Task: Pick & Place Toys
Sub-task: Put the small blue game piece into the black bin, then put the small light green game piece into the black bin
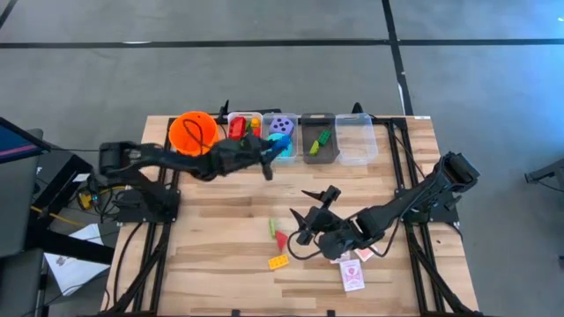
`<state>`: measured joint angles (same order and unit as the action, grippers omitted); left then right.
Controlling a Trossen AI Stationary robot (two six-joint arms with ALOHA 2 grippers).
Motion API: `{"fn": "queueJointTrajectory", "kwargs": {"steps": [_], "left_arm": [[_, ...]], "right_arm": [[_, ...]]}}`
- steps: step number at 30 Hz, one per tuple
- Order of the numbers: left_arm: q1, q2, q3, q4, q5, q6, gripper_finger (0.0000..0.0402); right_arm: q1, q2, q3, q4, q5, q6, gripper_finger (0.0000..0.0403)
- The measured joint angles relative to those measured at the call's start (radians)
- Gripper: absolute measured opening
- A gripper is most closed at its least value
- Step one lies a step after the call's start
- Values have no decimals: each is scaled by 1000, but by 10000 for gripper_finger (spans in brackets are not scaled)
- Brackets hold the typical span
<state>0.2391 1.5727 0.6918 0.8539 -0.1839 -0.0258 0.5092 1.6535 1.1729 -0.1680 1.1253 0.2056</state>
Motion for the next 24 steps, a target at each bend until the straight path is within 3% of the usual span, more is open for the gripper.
{"fn": "queueJointTrajectory", "kwargs": {"steps": [5, 11, 16, 24], "left_arm": [[19, 212, 220, -6, 102, 26, 85], [46, 377, 486, -90, 47, 47, 93], [82, 413, 574, -188, 6, 100, 166], [73, 343, 575, -363, 38, 91, 262]], "right_arm": [[1, 0, 2, 50, -5, -49, 294], [8, 0, 2, 43, -54, -34, 294], [26, 0, 2, 27, -55, -22, 294], [55, 0, 2, 29, -54, -1, 294]]}}
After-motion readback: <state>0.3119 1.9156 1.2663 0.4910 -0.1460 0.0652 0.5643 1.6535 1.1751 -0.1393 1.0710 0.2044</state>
